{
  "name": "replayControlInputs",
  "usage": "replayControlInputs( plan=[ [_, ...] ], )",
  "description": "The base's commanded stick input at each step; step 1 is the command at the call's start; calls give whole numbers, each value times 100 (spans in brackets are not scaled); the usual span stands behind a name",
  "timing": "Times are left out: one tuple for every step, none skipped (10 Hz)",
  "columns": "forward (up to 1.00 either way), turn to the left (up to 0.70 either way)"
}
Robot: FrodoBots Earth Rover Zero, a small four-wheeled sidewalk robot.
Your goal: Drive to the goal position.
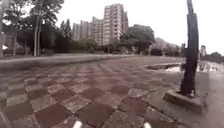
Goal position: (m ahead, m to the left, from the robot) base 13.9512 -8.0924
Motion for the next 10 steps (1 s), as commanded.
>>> replayControlInputs(
  plan=[
    [50, 50],
    [50, 50],
    [50, 50],
    [50, 50],
    [50, 50],
    [50, 50],
    [50, 33],
    [50, 0],
    [50, 0],
    [50, 0]
  ],
)
